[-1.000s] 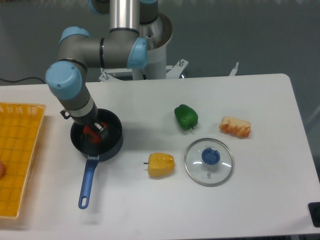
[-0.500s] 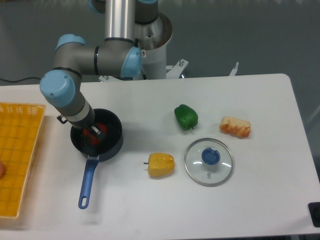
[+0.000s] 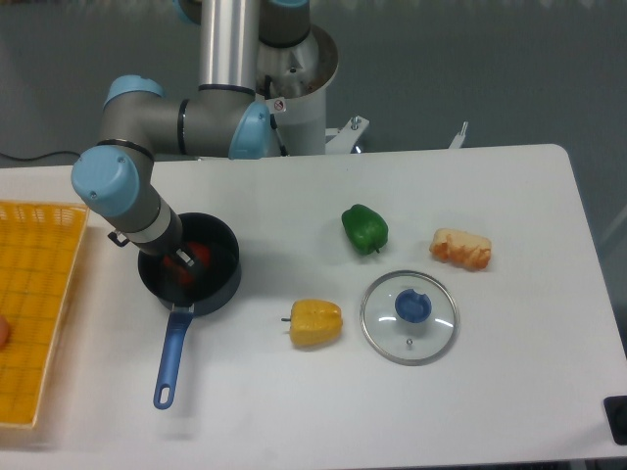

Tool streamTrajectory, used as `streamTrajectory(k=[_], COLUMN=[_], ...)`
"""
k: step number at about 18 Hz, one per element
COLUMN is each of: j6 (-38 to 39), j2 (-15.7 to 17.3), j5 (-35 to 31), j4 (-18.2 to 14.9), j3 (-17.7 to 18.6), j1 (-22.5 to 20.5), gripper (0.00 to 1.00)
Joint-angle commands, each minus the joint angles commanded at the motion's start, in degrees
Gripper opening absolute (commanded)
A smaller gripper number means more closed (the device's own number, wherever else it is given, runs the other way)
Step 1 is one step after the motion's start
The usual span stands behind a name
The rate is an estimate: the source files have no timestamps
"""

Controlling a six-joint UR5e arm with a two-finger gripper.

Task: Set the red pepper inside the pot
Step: 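Lower the red pepper into the saucepan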

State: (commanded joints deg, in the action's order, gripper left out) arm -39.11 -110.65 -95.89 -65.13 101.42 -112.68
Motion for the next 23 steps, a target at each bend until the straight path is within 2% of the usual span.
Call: streamTrajectory(k=[11,23], j6=[0.09,0.0], j2=[-0.7,-1.14], j5=[-0.26,-0.53], j4=[0.0,0.0], j3=[0.09,0.09], j1=[0.26,0.53], gripper=[0.54,0.61])
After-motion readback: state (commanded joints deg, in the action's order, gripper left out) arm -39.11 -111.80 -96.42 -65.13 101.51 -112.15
